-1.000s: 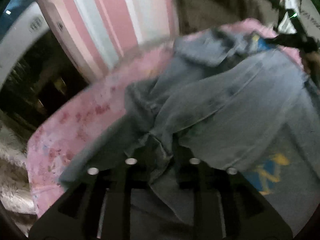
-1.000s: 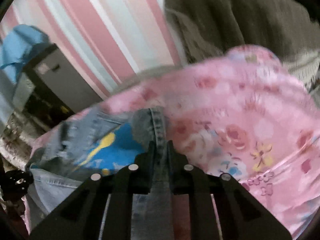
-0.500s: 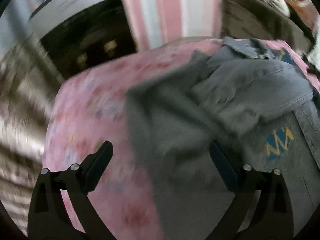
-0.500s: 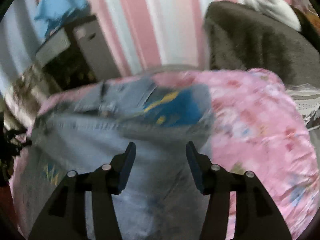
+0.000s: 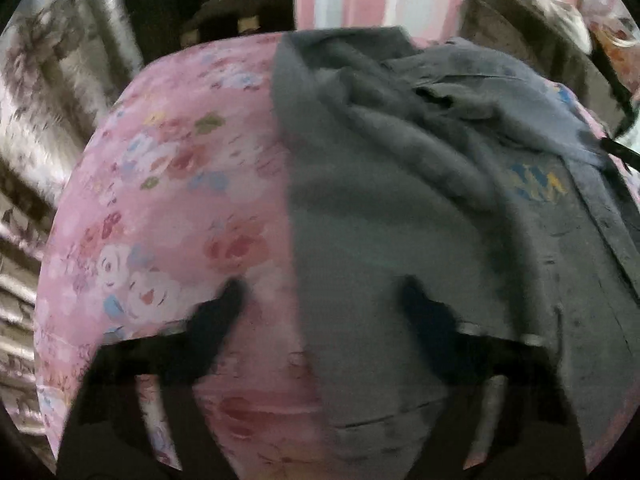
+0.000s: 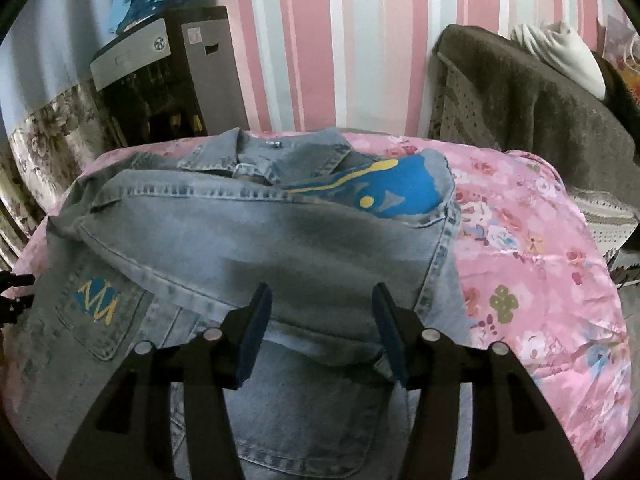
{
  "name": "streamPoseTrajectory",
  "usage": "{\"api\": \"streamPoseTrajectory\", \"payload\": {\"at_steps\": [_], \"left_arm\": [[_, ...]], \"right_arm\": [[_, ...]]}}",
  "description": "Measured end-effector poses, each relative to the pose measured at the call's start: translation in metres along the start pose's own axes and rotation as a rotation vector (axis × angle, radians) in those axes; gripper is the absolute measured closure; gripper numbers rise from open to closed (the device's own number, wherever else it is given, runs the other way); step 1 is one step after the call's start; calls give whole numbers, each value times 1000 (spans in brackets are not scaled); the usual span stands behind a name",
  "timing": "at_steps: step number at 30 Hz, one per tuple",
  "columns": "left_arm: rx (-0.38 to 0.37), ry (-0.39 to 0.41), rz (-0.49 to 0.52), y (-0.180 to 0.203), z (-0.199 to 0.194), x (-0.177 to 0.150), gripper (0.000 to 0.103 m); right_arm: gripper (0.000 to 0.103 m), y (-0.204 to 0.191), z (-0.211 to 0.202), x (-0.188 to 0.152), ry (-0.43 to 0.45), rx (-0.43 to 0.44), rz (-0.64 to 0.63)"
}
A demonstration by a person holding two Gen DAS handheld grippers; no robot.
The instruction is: Fold large clothes
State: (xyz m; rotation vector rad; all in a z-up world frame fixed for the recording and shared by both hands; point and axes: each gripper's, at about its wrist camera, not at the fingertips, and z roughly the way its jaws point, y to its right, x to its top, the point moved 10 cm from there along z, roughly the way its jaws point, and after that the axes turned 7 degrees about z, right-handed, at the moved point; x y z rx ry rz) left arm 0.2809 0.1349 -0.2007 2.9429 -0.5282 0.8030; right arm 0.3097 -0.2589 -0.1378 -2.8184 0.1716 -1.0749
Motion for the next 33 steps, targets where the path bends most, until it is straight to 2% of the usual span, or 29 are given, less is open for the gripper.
{"api": "streamPoseTrajectory", "payload": {"at_steps": [1,2,3,4,7,9,10,12,13,14,15,17,18,20,22,23,24,29,32,33], "left_arm": [[-6,4,11,5,-3,3,82],[8,6,10,4,-6,3,86],[-9,9,-5,3,-8,5,97],[-17,12,-19,0,-10,6,103],[-20,12,-61,-17,-13,6,103],[24,21,-90,-37,-15,8,103],[64,32,-106,-49,-18,11,103],[189,62,-134,-84,-28,18,103],[280,78,-152,-108,-36,23,103],[329,84,-167,-123,-41,25,103],[361,81,-188,-142,-42,27,103],[336,72,-234,-165,-38,27,101],[328,65,-249,-173,-34,26,96],[369,55,-285,-186,-34,20,79],[362,79,-338,-187,-44,11,36],[350,97,-362,-186,-50,5,28],[349,111,-389,-185,-57,-2,24],[336,89,-489,-168,-65,-43,24],[447,53,-508,-164,-66,-65,23],[463,45,-513,-166,-66,-69,22]], "right_arm": [[50,-1,-1,-2,5,-4,1],[50,0,0,-4,9,-8,1],[50,1,1,-6,14,-12,3],[50,1,2,-6,15,-13,5],[50,5,3,-7,23,-10,19],[50,6,3,-6,28,-12,21],[50,7,4,-6,30,-17,21],[50,8,5,-6,35,-28,15],[50,8,5,-6,36,-30,14],[50,9,6,-5,36,-31,16],[50,9,6,-5,36,-31,18],[50,10,7,-6,32,-26,25],[50,11,8,-6,30,-22,30],[50,11,8,-6,30,-17,36],[49,12,8,-6,32,-15,39],[49,12,8,-6,32,-14,39],[49,11,8,-6,31,-13,39],[48,12,7,-6,38,-6,43],[48,12,7,-6,39,1,48],[48,11,7,-7,39,3,48]]}}
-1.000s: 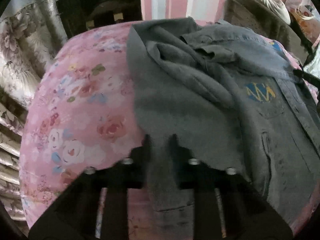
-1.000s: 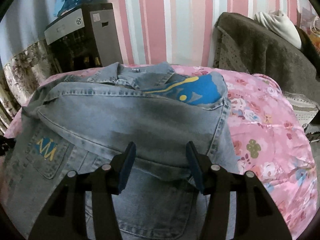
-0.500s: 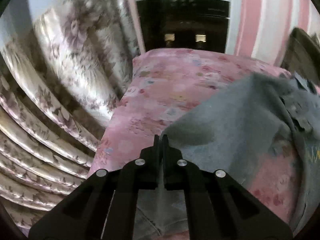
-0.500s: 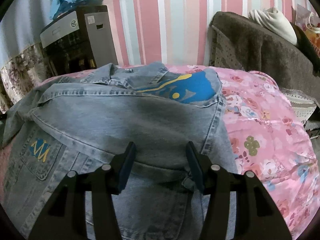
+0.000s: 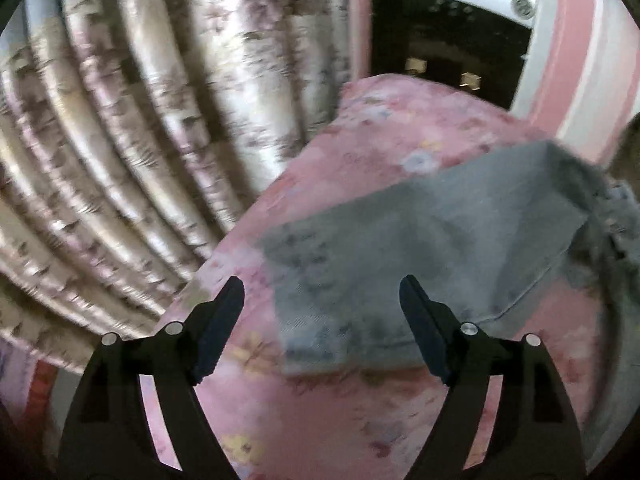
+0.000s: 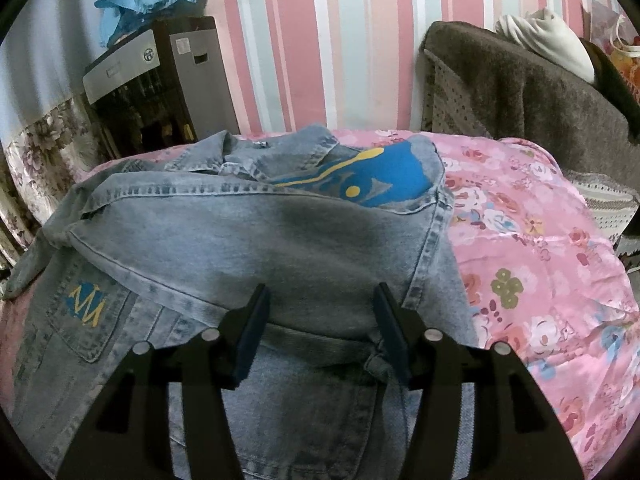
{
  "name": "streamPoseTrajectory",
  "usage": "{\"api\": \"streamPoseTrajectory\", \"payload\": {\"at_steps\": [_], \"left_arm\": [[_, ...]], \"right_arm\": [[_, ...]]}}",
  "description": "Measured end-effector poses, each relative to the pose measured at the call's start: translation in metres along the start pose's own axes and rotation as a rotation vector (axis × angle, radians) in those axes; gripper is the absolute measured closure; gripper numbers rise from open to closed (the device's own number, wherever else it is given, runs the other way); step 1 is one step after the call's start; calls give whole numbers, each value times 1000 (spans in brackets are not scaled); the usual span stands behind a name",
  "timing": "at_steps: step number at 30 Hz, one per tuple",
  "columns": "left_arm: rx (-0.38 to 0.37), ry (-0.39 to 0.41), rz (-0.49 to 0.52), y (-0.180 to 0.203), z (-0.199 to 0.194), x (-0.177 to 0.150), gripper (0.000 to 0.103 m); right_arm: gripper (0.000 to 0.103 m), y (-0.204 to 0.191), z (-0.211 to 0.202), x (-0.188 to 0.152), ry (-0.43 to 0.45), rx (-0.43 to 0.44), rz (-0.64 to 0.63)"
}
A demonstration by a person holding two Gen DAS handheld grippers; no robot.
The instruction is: Fold large clothes
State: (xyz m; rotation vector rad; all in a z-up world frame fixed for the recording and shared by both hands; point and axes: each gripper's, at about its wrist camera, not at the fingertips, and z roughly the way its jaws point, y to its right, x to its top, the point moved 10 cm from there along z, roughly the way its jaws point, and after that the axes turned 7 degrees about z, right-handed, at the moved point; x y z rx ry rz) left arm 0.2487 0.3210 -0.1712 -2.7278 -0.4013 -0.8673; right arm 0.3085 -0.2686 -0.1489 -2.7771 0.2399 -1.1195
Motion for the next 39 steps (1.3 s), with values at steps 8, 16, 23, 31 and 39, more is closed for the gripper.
{"api": "streamPoseTrajectory", "payload": {"at_steps": [8,16,23,31,39], "left_arm": [[-21,-93,-114,-15,27,-19,18],[-105,-64,-112,2,23,-12,66],[-106,24,-80,15,0,25,91],[-329,168,150,163,-58,96,95],[-524,153,373,318,-81,93,96]], "right_arm": [[46,-2,-1,-1,5,4,-5],[46,-1,-2,-1,7,2,-5],[46,-4,-1,0,-2,-6,-19],[46,-2,-1,10,-46,-2,5],[46,10,9,20,-67,7,74]]}}
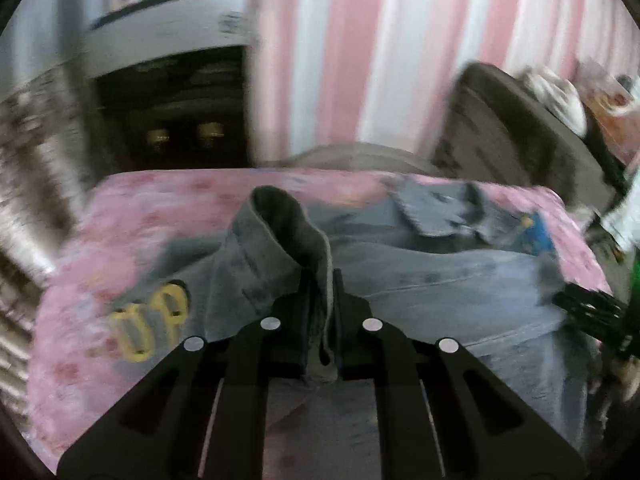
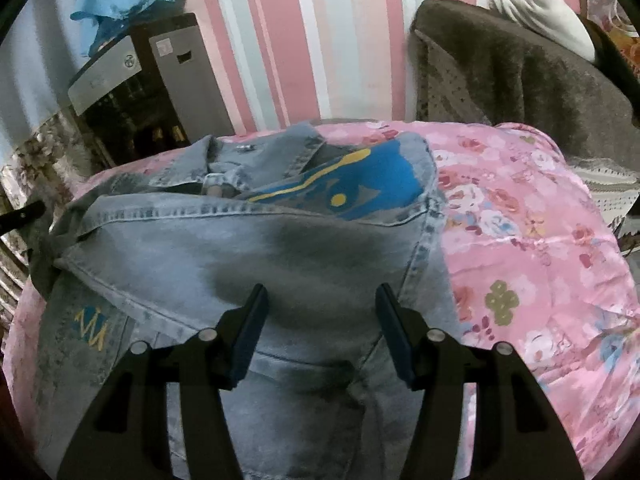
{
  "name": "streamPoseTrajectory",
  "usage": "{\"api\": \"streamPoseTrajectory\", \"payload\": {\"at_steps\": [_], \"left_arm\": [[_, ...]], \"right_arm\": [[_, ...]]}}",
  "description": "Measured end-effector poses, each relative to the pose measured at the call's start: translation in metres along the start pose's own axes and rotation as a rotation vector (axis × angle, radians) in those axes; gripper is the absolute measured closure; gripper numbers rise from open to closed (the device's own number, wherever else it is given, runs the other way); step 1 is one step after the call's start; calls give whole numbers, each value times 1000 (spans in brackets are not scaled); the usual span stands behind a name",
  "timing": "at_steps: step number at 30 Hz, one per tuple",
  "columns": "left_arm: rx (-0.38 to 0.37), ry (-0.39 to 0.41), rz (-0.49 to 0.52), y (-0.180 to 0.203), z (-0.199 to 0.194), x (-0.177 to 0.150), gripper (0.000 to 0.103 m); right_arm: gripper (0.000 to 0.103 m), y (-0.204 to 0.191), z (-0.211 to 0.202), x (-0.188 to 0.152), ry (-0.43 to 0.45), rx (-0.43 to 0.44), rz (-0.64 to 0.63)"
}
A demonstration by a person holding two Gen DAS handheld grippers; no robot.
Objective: Fold large clothes
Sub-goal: 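Grasp the jacket hem with the left gripper and lift it toward the collar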
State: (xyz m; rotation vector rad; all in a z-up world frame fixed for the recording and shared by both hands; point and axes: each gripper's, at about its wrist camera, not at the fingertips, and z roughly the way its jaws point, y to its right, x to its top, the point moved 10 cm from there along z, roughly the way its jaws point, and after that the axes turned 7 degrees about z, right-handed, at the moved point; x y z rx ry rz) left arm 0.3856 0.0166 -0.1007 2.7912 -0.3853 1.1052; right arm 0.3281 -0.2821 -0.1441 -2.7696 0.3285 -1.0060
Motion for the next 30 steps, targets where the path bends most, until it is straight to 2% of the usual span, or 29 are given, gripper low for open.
{"api": "streamPoseTrajectory", "payload": {"at_steps": [3,5,8,10,12,15,20,21,23,25,27,28,30], "left_arm": [[-43,-31,33,31,18,1,96],[-88,-58,56,58,29,-1,101],[-136,-85,78,89,42,-2,101],[-156,-87,129,117,44,-5,101],[-132,-83,214,144,49,-10,101],[-56,-106,301,156,68,-18,101],[-22,-124,341,151,82,-28,95],[-19,-124,364,153,80,-29,92],[-31,-128,389,159,79,-31,71],[-57,-124,414,168,70,-34,27],[-29,-82,457,172,56,-35,8],[-9,-58,481,172,50,-35,4],[6,-46,508,166,37,-36,3]], "right_arm": [[46,3,2,0,9,12,19],[46,5,4,0,23,15,27],[46,7,4,0,44,35,47],[46,7,3,1,52,36,49],[47,8,1,3,62,24,43],[47,9,-1,3,76,-9,32],[47,14,-12,6,101,-84,-12],[47,16,-14,7,100,-118,-33],[46,20,-15,6,84,-167,-66],[46,21,-15,5,58,-195,-95],[46,24,-16,4,30,-210,-104],[46,24,-16,3,19,-206,-100],[46,23,-20,5,6,-179,-69]]}}
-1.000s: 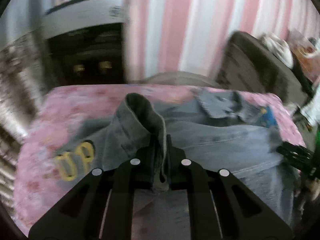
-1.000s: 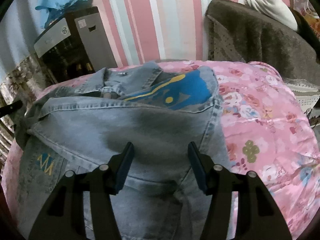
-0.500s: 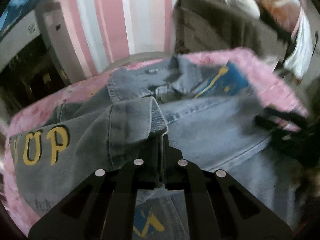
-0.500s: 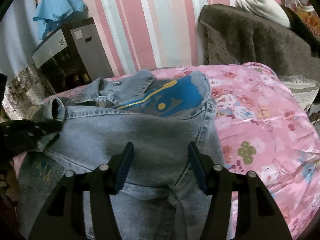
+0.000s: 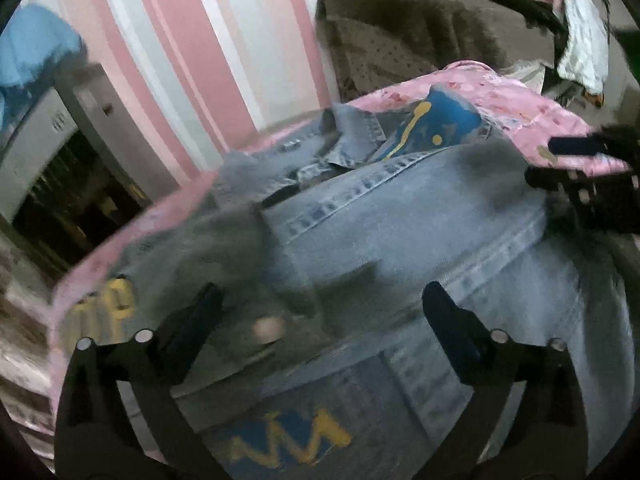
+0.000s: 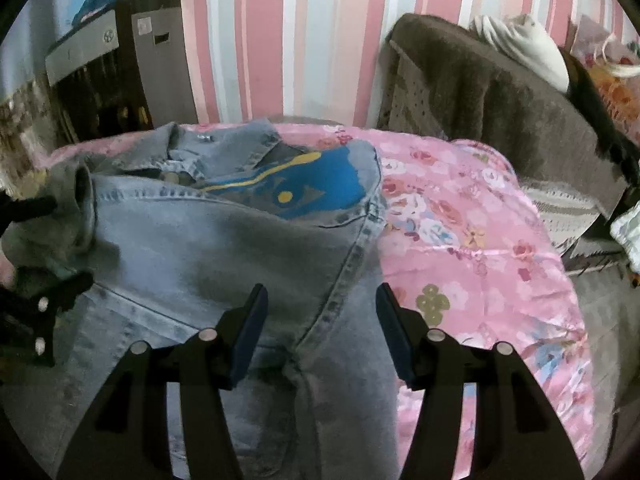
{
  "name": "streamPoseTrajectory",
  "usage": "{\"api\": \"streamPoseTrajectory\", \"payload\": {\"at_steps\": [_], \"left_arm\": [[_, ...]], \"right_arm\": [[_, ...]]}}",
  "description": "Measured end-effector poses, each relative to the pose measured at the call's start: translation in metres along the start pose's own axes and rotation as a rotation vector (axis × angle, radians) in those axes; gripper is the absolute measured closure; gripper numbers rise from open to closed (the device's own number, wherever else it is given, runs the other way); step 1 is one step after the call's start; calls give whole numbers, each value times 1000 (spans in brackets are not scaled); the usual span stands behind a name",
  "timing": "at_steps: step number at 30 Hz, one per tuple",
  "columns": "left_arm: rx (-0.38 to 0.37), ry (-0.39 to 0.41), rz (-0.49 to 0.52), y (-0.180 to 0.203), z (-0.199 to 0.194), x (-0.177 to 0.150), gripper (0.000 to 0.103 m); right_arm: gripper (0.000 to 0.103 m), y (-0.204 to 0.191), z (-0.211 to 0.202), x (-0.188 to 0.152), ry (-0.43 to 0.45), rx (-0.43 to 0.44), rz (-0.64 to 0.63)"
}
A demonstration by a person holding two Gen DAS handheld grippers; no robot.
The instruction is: Fold large clothes
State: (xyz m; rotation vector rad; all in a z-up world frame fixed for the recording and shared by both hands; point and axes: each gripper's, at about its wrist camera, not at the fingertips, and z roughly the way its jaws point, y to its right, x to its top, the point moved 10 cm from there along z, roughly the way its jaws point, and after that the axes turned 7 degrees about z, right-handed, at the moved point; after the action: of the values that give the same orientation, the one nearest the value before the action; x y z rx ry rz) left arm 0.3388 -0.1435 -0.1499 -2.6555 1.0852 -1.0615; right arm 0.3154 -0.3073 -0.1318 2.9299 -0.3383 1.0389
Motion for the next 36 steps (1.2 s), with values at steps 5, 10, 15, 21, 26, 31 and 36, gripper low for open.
{"api": "streamPoseTrajectory", "payload": {"at_steps": [5,10,15,21,26,31,36], "left_arm": [[-38,-19,-64,-38,-25,-36,3],[70,-11,-252,-127,-42,-85,3],[158,5,-455,-201,-43,-122,3],[171,38,-566,-231,-34,-147,3],[250,46,-508,-230,-37,-145,3],[242,60,-498,-230,-46,-138,3],[187,63,-510,-228,-52,-132,3]], "right_arm": [[46,-26,-14,10,19,97,16],[46,-83,-12,26,20,258,16],[46,-163,6,29,-41,381,-60],[48,-228,29,18,-70,419,-149],[93,-241,28,20,-25,430,-147],[95,-201,-36,56,170,391,-157],[94,-83,-70,92,209,212,-45]]}}
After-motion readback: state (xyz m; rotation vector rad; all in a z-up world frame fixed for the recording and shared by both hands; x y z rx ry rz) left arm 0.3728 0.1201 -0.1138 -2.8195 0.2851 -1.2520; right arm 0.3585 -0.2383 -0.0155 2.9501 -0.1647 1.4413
